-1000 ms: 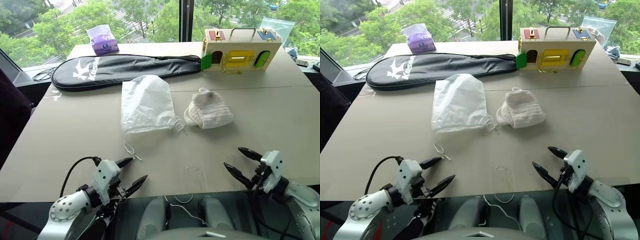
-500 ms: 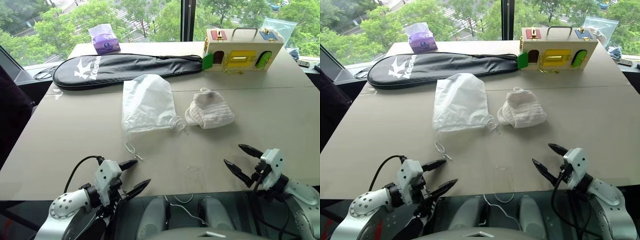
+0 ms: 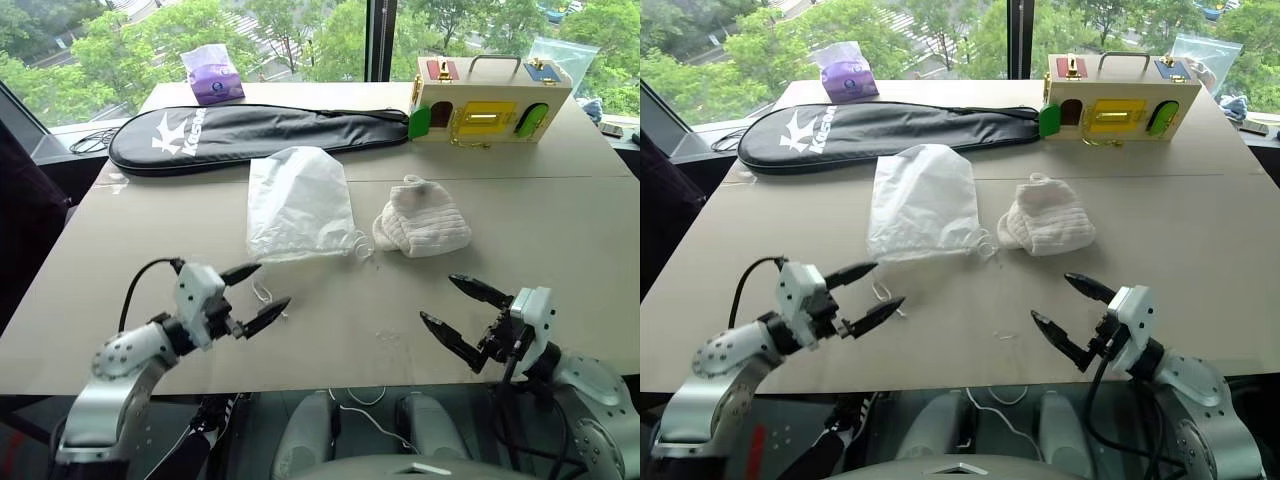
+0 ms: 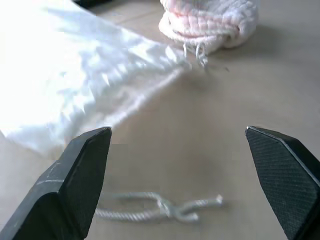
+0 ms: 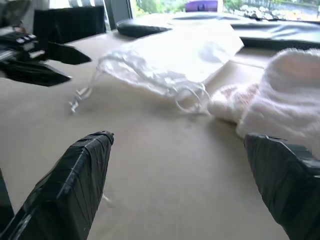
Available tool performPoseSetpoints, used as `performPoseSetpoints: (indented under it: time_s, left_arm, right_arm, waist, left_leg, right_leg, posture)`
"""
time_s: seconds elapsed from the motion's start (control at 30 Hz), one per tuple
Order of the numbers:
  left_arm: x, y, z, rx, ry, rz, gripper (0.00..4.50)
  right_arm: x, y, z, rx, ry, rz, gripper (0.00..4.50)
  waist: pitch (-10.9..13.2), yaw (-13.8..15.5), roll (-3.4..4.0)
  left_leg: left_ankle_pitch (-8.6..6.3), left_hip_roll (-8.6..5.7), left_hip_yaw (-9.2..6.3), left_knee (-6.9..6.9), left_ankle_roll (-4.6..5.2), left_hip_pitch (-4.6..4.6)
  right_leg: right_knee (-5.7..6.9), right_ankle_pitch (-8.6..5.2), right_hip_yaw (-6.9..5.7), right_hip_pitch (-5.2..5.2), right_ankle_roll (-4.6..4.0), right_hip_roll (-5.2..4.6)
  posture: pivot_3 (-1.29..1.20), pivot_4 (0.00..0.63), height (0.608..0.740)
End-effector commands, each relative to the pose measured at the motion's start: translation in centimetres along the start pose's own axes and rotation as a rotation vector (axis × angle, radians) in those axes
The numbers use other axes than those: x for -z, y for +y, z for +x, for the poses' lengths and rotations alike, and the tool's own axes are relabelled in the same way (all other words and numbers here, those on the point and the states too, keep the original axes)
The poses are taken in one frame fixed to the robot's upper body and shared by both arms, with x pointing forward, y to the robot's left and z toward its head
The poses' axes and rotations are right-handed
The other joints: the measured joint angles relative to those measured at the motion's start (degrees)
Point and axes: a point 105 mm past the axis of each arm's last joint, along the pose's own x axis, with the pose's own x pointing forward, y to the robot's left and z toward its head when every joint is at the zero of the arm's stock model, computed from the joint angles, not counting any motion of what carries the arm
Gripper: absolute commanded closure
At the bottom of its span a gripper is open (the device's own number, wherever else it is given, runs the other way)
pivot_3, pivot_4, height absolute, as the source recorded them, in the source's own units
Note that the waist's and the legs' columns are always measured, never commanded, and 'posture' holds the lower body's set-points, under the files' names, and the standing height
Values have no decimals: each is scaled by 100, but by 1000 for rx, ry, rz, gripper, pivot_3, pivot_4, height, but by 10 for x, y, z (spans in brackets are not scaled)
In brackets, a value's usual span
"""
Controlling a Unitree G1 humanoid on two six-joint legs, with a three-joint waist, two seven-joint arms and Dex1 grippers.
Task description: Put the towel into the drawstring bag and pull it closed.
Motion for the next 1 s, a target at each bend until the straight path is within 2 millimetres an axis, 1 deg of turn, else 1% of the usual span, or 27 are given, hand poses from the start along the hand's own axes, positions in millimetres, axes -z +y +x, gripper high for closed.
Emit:
performPoseSetpoints:
  time_s: [0.03, 0.1, 0.17, 0.23, 0.3, 0.37, 0.5, 0.6, 0.7, 0.73, 0.8, 0.83, 0.87, 0.9, 0.93, 0.97, 1.0]
  left_arm:
    - [1, 14, 10, 54, 72, 171, 74]
    - [5, 17, 16, 139, 132, 300, 74]
    - [4, 24, 22, 152, 132, 334, 74]
    - [-6, 36, 34, 131, 97, 347, 74]
    - [-10, 42, 43, 148, 103, 421, 74]
    - [-11, 45, 48, 157, 103, 447, 74]
    - [-16, 46, 52, 174, 88, 489, 74]
    - [-15, 49, 53, 179, 113, 572, 74]
    - [-19, 56, 57, 152, 106, 640, 74]
    - [-21, 58, 59, 140, 98, 656, 300]
    - [-26, 63, 62, 110, 79, 675, 891]
    - [-28, 65, 63, 105, 72, 679, 1321]
    - [-29, 65, 64, 107, 64, 684, 1651]
    - [-30, 64, 65, 110, 55, 685, 2238]
    - [-32, 64, 66, 113, 46, 678, 2360]
    - [-33, 63, 66, 119, 35, 662, 2682]
    - [-33, 62, 67, 126, 29, 649, 3135]
  right_arm:
    - [-16, 13, 10, -31, -45, -10, 0]
    - [-17, 16, 15, -36, -46, -7, 0]
    - [-17, 18, 18, -39, -47, -5, 0]
    - [-17, 21, 20, -44, -48, -3, 0]
    - [-17, 22, 22, -44, -47, -1, 0]
    - [-17, 22, 22, -37, -46, -2, 0]
    - [-16, 22, 21, -19, -43, -6, 0]
    - [-15, 21, 21, -10, -44, -9, 0]
    - [-16, 20, 22, 0, -52, -15, 0]
    - [-17, 19, 22, 5, -55, -16, 0]
    - [-17, 18, 23, 12, -58, -18, 0]
    - [-17, 18, 23, 14, -58, -18, 0]
    - [-16, 17, 23, 16, -57, -18, 0]
    - [-16, 17, 22, 18, -55, -18, 0]
    - [-15, 17, 22, 21, -53, -18, 0]
    - [-12, 14, 20, 34, -26, -19, 0]
    - [-9, 13, 19, 42, -7, -19, 0]
  waist:
    - [1, 6, -1]
    - [2, 1, -3]
    - [4, 3, -5]
    - [8, 15, -11]
    - [15, 42, -26]
    - [15, 37, -27]
    - [16, -3, -29]
    - [16, -4, -29]
    - [16, 2, -30]
    - [17, 14, -30]
    - [17, 28, -31]
    - [17, 28, -31]
    - [16, 27, -31]
    - [17, 27, -31]
    - [17, 27, -31]
    - [17, 26, -31]
    - [17, 26, -31]
  left_leg:
    - [0, -1, 1, 0, 0, 0]
    - [0, -2, 3, -3, 0, 0]
    - [0, -3, 7, -7, 0, -3]
    - [0, -2, 7, -9, 0, -9]
    - [0, -2, 2, -7, 0, -12]
    - [0, -2, -3, -4, -1, -14]
    - [0, -3, 9, -4, 0, -13]
    - [0, -1, 3, -4, -1, -13]
    - [0, 0, 1, -4, -1, -12]
    - [0, 0, 0, -3, 0, -12]
    - [0, -1, 1, 2, 0, -12]
    - [0, -2, 3, 4, 0, -12]
    - [0, -2, 3, 5, 0, -13]
    - [0, -2, 4, 5, 0, -12]
    - [0, -2, 4, 5, 0, -12]
    - [0, -2, 4, 5, 0, -12]
    - [0, -2, 3, 5, 0, -13]
  right_leg:
    - [0, 0, 2, -1, -1, 2]
    - [0, 0, 4, -3, -1, 5]
    - [0, 0, 6, -9, -1, 8]
    - [0, 1, 6, -14, -1, 8]
    - [2, 3, 3, -14, 3, 9]
    - [4, 6, -1, -13, 8, 11]
    - [3, 14, 9, -14, 23, 9]
    - [5, 15, 4, -14, 23, 11]
    - [8, 15, 2, -14, 23, 14]
    - [9, 15, 2, -14, 23, 14]
    - [10, 15, 3, -13, 24, 15]
    - [10, 15, 4, -13, 24, 14]
    - [10, 16, 4, -13, 24, 14]
    - [10, 16, 6, -13, 25, 13]
    - [10, 16, 6, -13, 25, 13]
    - [10, 16, 6, -13, 25, 13]
    - [11, 16, 5, -13, 25, 13]
  posture:
    - [0, 150, 740]
    - [0, 150, 740]
    - [0, 150, 740]
    - [0, 150, 740]
    - [0, 150, 740]
    - [0, 150, 740]
    - [0, 150, 740]
    - [0, 150, 740]
    - [0, 150, 740]
    - [0, 150, 740]
    - [0, 150, 740]
    - [0, 150, 740]
    - [0, 150, 740]
    - [0, 150, 740]
    - [0, 150, 740]
    - [0, 150, 740]
    - [0, 150, 740]
